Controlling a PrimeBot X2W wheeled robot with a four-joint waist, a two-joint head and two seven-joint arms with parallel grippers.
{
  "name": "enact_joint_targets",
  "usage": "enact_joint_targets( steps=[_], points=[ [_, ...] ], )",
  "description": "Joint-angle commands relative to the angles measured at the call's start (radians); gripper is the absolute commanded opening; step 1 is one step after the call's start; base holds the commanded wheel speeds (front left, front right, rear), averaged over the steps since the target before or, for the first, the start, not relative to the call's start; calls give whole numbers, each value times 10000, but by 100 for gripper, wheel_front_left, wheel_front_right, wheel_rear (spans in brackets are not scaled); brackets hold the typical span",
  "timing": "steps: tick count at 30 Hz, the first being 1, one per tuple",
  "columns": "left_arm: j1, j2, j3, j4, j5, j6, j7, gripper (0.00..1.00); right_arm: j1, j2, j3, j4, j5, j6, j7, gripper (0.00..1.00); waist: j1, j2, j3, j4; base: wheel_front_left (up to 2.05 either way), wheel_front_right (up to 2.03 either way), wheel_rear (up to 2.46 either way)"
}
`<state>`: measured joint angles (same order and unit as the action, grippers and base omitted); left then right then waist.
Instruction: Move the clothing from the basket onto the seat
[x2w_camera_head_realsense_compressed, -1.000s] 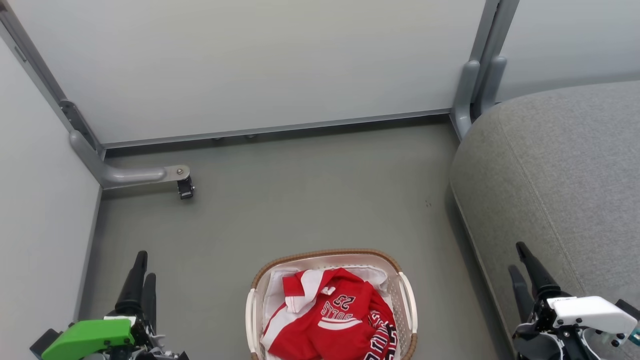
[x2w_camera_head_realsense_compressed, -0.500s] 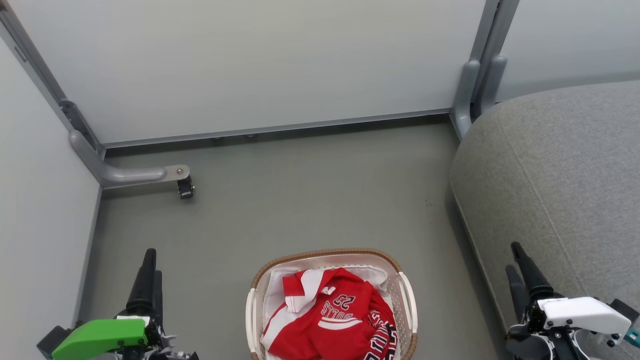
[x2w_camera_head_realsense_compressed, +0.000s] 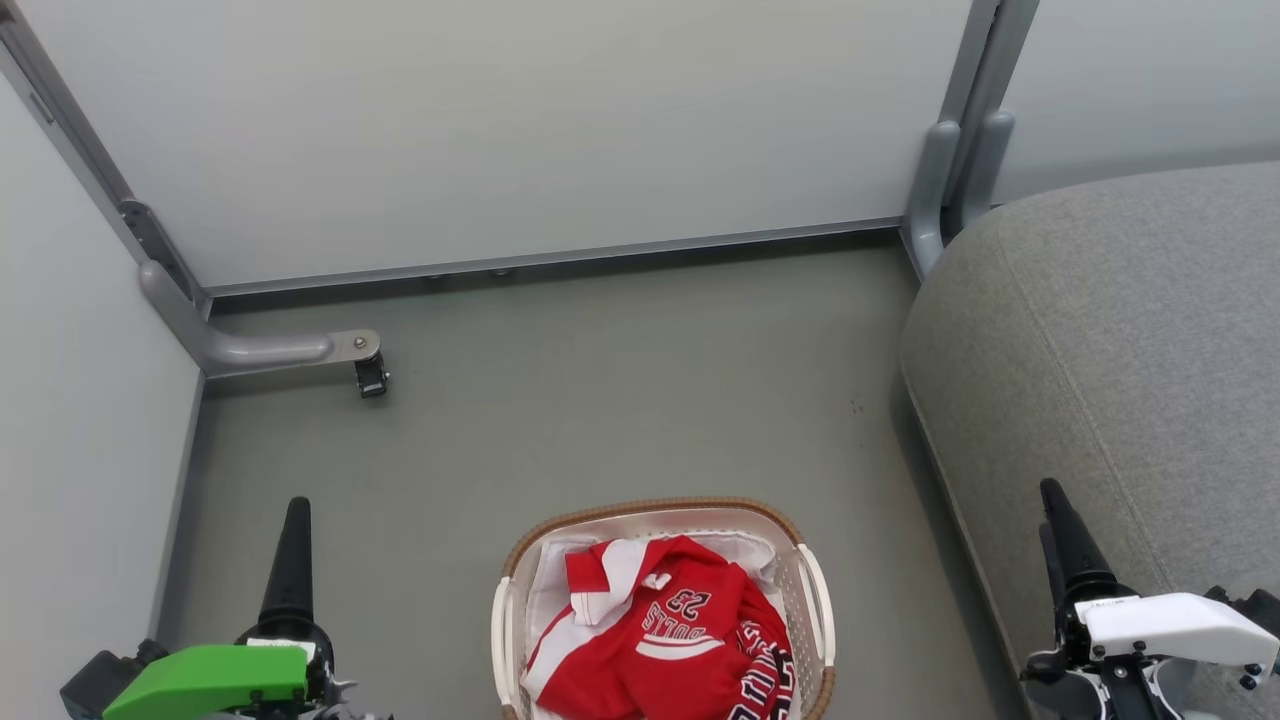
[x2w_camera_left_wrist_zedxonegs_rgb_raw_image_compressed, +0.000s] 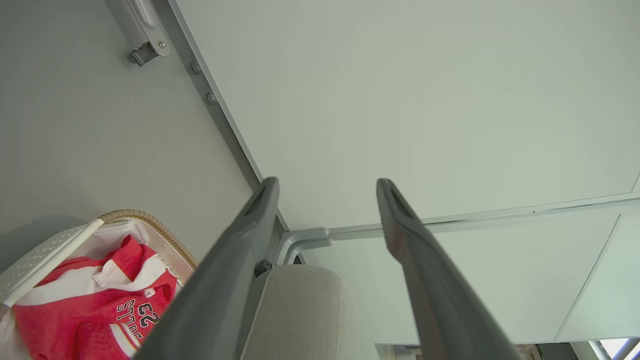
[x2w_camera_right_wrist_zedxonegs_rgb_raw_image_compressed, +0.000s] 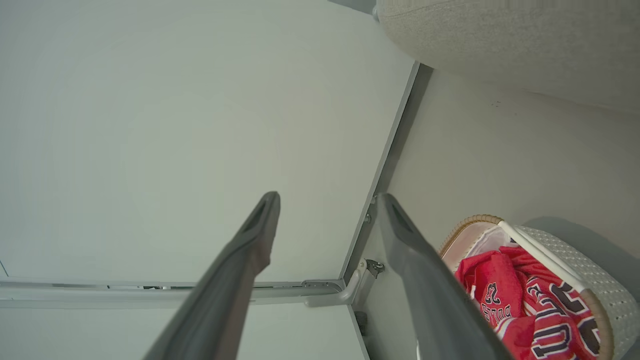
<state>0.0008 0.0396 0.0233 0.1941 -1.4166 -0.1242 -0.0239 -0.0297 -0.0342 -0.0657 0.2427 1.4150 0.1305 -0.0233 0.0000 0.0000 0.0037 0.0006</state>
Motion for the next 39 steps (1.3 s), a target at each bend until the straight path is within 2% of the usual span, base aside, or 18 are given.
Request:
enact_joint_targets(
  steps=[1, 8, 15, 29, 39],
  points=[
    [32, 57, -45, -227, 323, -45, -106, 100, 9, -85, -51, -218, -298, 1, -108, 100, 0, 0, -2, 1, 0, 0, 0],
    [174, 67, -124, -424, 1640, -24, -393, 100, 102, -96, -167, -277, -1429, 1, -392, 100, 0, 0, -12, 5, 0, 0, 0],
    [280, 74, -344, -730, 2854, 271, -622, 100, 102, -106, -191, -347, -2586, 1, -626, 100, 0, 0, -13, 11, 0, 0, 0],
    [507, 89, -746, -863, 4772, 796, -1038, 100, 133, -125, -153, -451, -4719, 2, -1045, 100, 0, 0, 5, 20, 0, 0, 0],
    [599, 99, -1005, -784, 5964, 924, -1313, 100, 205, -139, 41, -431, -6125, 2, -1317, 100, 0, 0, 17, 21, 0, 0, 0]
  ],
)
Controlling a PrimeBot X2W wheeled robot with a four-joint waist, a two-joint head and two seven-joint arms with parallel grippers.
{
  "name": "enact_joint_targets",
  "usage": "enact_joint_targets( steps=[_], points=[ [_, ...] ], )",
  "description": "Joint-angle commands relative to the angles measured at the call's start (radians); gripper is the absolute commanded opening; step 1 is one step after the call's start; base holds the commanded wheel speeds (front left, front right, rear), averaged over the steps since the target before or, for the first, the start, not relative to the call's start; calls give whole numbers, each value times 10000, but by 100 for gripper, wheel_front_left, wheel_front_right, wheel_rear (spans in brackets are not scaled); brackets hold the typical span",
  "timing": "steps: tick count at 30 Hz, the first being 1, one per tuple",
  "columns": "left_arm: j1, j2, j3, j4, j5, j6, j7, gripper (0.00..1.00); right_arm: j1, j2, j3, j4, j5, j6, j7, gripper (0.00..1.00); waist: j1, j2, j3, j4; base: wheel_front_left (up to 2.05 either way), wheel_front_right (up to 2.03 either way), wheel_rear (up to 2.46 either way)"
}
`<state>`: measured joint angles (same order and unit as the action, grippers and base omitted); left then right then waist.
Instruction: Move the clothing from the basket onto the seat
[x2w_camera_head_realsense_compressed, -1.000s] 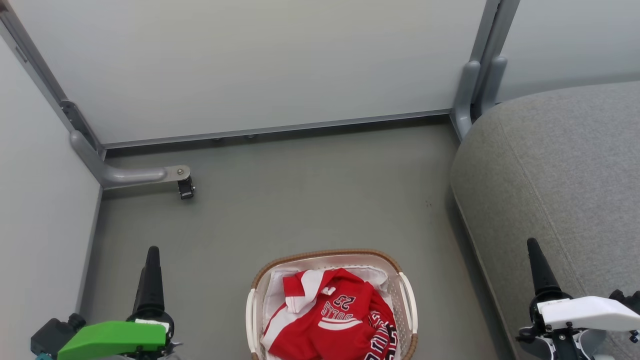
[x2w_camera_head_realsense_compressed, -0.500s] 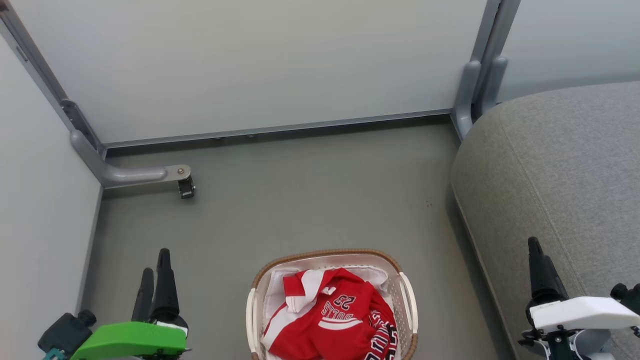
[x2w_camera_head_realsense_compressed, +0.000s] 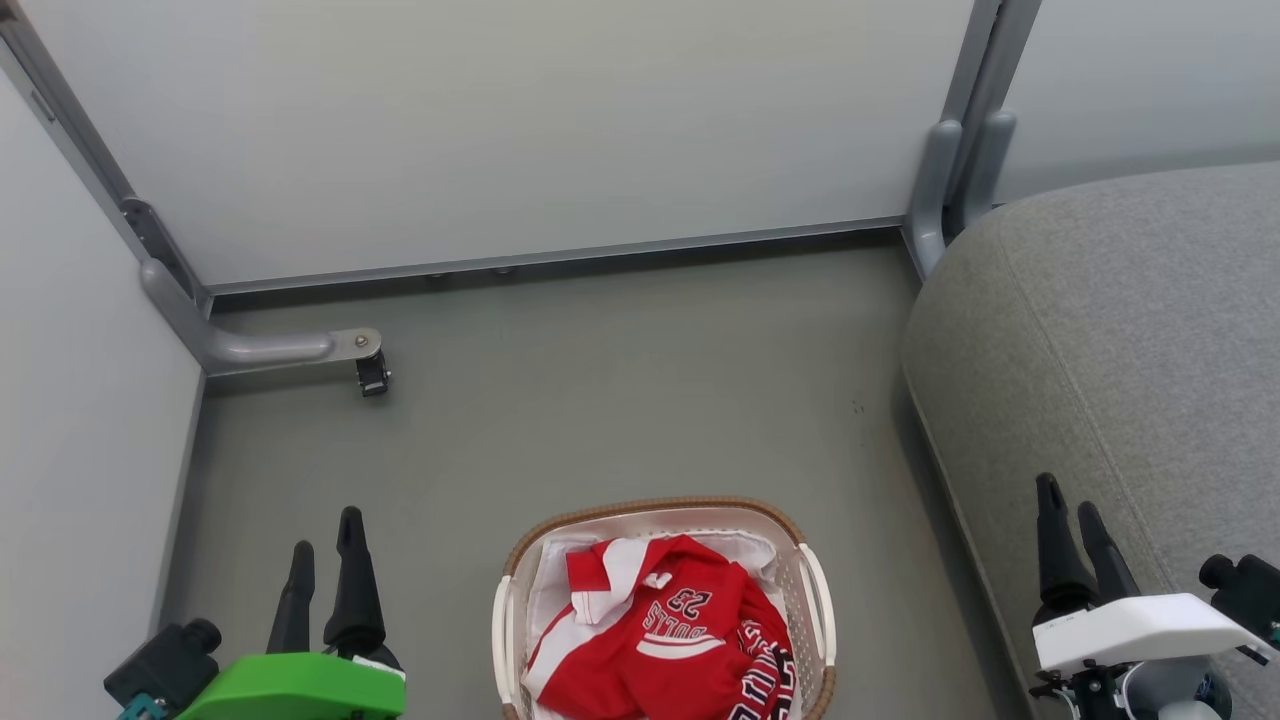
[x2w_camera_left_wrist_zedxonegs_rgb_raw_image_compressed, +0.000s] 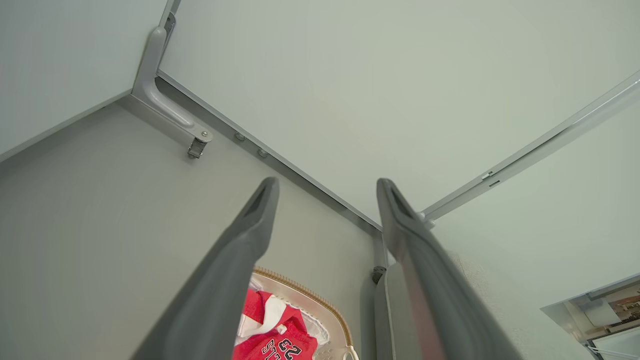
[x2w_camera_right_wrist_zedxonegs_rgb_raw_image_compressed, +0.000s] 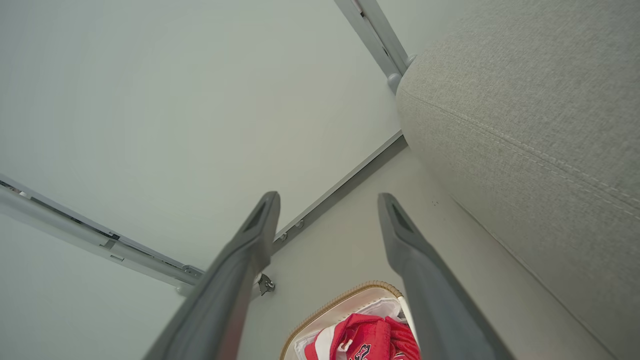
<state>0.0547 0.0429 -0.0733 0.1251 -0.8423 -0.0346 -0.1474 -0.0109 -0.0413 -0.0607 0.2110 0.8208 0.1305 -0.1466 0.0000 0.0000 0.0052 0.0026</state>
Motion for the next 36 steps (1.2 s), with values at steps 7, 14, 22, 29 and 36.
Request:
enact_joint_targets(
  steps=[7, 14, 22, 29, 36],
  points=[
    [138, 73, -172, 6, 796, 151, -251, 100, 46, -75, 96, -141, -1158, 2, -261, 100, 0, 0, 14, 9, 0, 0, 0],
    [166, 79, -362, 70, 1660, 250, -409, 100, 57, -79, 186, -32, -2000, 3, -415, 100, 0, 0, 29, 13, 0, 0, 0],
    [230, 84, -553, 136, 2395, 332, -599, 100, 57, -88, 426, 320, -3105, 3, -598, 100, 0, 0, 55, 24, 0, 0, 0],
    [294, 87, -734, 305, 3104, 387, -733, 100, -49, -93, 567, 645, -3835, 3, -750, 100, 0, 0, 63, 28, 0, 0, 0],
    [336, 91, -924, 614, 3730, 402, -874, 100, -79, -101, 705, 816, -4550, 3, -886, 100, 0, 0, 77, 32, 0, 0, 0]
  ],
)
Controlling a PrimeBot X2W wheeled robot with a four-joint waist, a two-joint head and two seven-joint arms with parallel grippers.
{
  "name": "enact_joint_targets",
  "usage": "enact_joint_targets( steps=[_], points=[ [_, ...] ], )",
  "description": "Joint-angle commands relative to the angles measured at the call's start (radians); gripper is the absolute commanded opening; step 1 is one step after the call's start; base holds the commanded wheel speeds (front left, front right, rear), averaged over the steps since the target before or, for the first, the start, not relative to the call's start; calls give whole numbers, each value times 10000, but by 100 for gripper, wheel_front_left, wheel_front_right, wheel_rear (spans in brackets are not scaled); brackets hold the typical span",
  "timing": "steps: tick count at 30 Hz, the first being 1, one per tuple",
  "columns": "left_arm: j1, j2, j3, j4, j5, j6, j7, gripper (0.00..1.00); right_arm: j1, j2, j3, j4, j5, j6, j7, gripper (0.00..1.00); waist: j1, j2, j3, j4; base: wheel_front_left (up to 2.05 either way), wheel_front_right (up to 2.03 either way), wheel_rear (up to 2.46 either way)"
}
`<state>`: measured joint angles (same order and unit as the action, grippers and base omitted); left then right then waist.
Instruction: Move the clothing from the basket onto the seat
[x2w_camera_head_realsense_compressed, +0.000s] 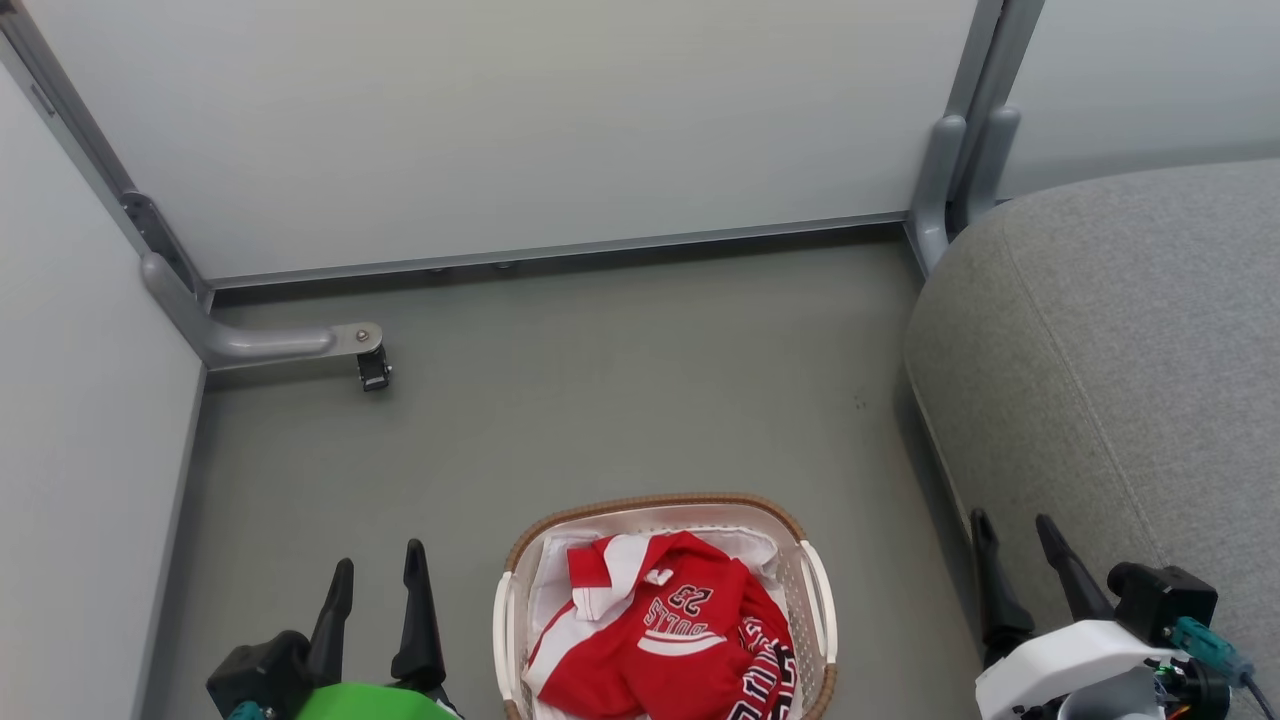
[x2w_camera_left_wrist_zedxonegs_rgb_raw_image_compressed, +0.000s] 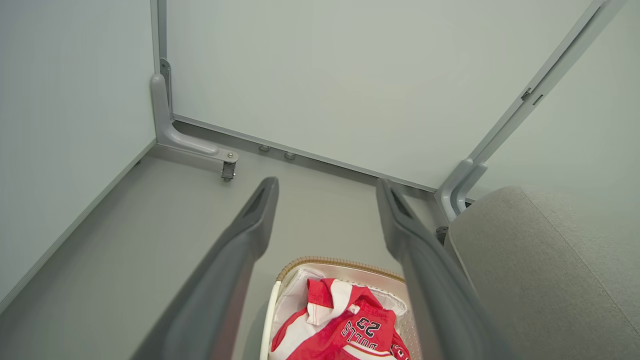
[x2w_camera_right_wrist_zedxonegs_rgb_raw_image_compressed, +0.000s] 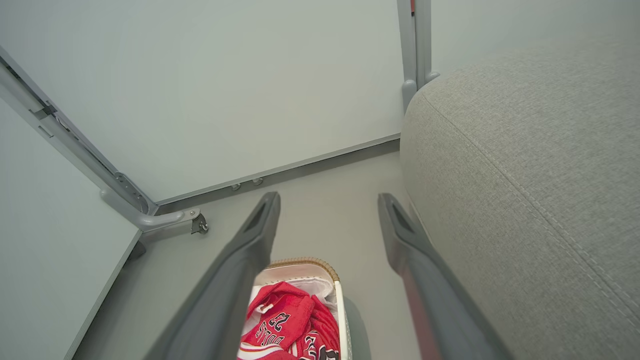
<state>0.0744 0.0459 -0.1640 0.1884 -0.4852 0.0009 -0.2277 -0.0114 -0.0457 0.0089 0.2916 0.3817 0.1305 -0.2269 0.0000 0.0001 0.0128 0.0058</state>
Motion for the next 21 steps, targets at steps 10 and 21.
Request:
enact_joint_targets(
  steps=[10, 21],
  points=[
    [151, 66, -205, 223, 733, 135, -245, 100, -92, -67, 137, 165, -910, 2, -262, 100, 0, -1, 0, 20, 0, 0, 0],
    [190, 72, -367, 343, 1133, 175, -373, 100, -110, -75, 221, 272, -1377, 2, -396, 100, 0, -1, 9, 54, 0, 0, 0]
  ],
)
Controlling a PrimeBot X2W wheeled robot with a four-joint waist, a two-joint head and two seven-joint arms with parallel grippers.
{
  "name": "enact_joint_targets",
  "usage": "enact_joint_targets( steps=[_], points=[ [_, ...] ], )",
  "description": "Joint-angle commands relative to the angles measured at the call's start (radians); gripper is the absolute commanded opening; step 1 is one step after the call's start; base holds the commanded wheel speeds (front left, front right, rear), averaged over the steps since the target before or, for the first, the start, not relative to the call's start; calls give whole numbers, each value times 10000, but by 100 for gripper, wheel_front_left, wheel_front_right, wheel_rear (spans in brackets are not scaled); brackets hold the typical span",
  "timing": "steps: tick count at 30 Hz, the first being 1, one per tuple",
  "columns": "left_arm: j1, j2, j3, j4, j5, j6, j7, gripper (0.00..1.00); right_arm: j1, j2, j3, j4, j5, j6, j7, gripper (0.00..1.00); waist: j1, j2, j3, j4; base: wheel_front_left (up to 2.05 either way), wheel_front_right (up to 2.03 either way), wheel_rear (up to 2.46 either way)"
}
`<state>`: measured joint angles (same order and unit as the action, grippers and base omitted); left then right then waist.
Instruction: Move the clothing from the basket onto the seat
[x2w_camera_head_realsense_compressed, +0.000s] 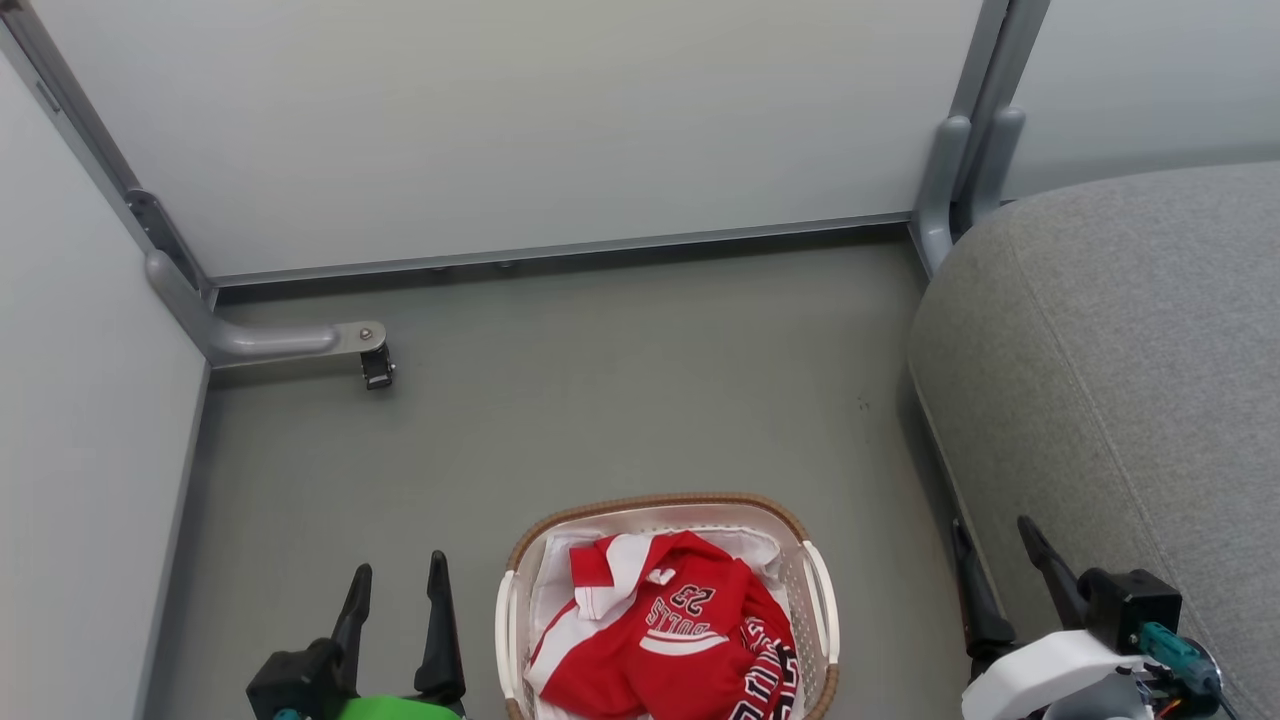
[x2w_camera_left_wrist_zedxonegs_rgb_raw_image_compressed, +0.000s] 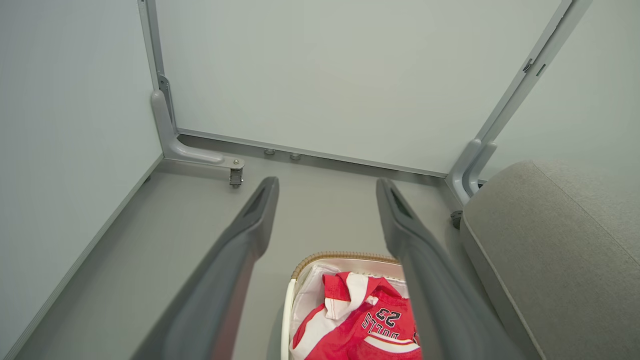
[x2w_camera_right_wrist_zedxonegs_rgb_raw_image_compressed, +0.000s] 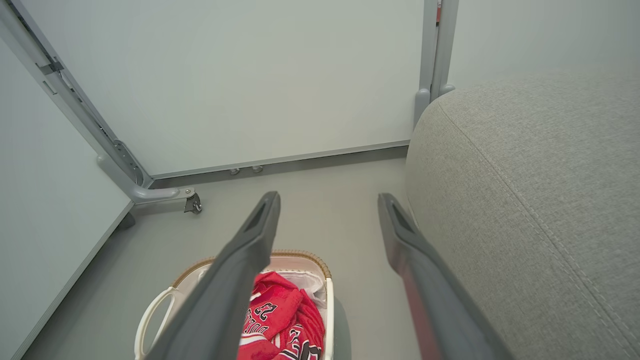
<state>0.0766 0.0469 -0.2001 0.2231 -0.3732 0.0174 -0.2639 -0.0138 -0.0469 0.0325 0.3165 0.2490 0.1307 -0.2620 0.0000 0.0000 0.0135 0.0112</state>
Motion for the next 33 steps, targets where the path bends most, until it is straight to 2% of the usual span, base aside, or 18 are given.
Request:
enact_joint_targets(
  steps=[1, 33],
  points=[
    [167, 62, -15, 9, 23, 14, -11, 100, -87, -63, -15, 28, -46, 0, -47, 100, 0, 0, 3, 1, 0, 0, 0],
    [-71, 61, -129, 210, 244, -48, -10, 100, -176, -62, -51, -81, -3, -1, -46, 100, 0, 0, 261, -20, 0, 0, 0]
  ],
)
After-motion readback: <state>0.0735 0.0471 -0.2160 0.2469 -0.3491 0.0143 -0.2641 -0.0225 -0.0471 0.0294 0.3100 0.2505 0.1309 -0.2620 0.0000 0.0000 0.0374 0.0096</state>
